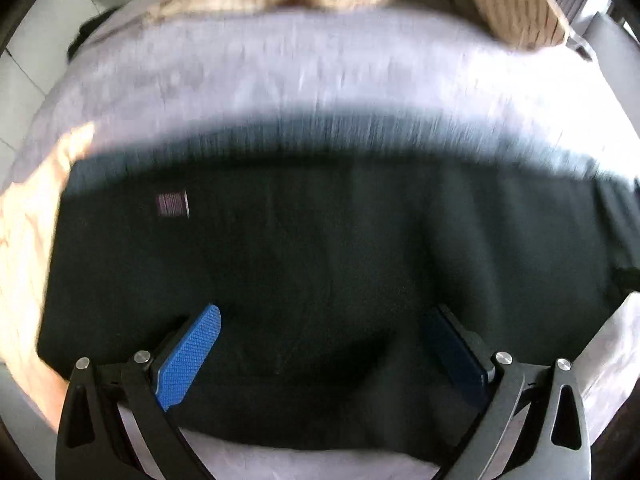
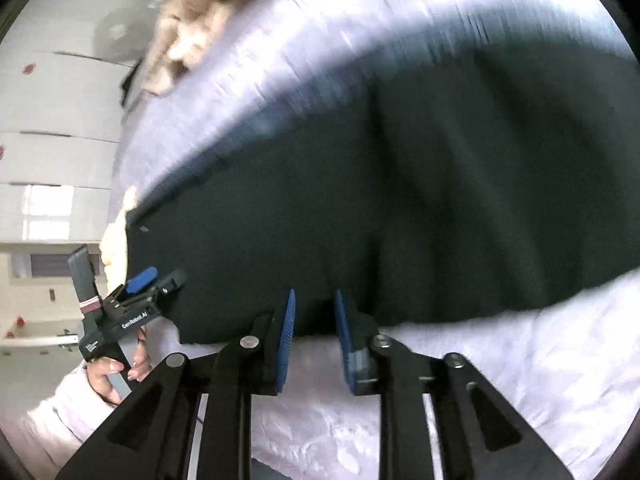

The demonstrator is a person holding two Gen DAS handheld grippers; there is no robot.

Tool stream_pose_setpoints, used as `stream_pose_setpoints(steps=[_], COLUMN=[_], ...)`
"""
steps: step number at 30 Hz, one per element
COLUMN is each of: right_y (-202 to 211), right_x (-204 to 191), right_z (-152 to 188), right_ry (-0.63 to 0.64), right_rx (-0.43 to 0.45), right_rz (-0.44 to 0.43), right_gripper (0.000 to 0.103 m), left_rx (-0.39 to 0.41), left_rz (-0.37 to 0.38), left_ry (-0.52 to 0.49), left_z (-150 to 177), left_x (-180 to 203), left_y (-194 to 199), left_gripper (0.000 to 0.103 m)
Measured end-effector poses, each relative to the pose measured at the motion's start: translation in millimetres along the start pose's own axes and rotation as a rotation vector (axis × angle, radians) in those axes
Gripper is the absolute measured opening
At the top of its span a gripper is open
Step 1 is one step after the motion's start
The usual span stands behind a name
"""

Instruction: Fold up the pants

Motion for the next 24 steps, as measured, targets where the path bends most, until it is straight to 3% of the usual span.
stream_pose_setpoints(steps=[2,4,8,10,13,17,19,24], right_y=[-3.6,-24.6,-70.0,-82.8,-70.2,-32.6,-13.0,49.7], right_x=[-19.5,-36.5,-36.4,-27.2,-10.4,15.0,21.9,68.3], right_z=[-27.7,-50.7,-65.7,-70.3,-82.2,-90.6,-87.9,-60.8], right_ry=[0.086,0.129,0.197,0.184,0.145,0.124,0.094,-0.057], right_rx=[0.035,0.046,0.014,0.022,0.071,0.117,0.125,0.166], right_rz=[-0.01,-0.009,0.044,0.064,0.084,0.146,0.139,0.145], right_gripper=[0.027,0.036,0.04,0.034,0.026,0.032,0.041,0.044], left_rx=[0.053,0.077,0.053,0.054,0.038,0.023,0.033,0.025], left_rz=[0.002,-0.029,-0.207,-0.249,-0.261,-0.22,-0.188,-0.034], left_ry=[0.007,0.028,0.088,0.077,0.086,0.07,0.047,-0.026], left_z=[-29.7,-49.5,-60.2,-62.7,-66.1,-65.6,-60.8,-56.3], left_x=[7.8,8.4,-21.6,-36.4,-49.1,-42.4,-25.1,57.5], left_y=[-1.3,-12.6,-58.2,-66.0,-62.5,-36.8,-20.0,5.9], left_gripper=[0.103,0.103,0.103,0.103,0.103,0.103,0.103,0.103])
Point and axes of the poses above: each gripper's, at about its wrist camera, not at the fingertips, and y roughly against the way its jaws point, x to its right, z to its underside, the point moved 9 cm from there along -y, roughly the way its jaws point, and after that the axes turned 14 degrees about x, right-handed, at the moved point
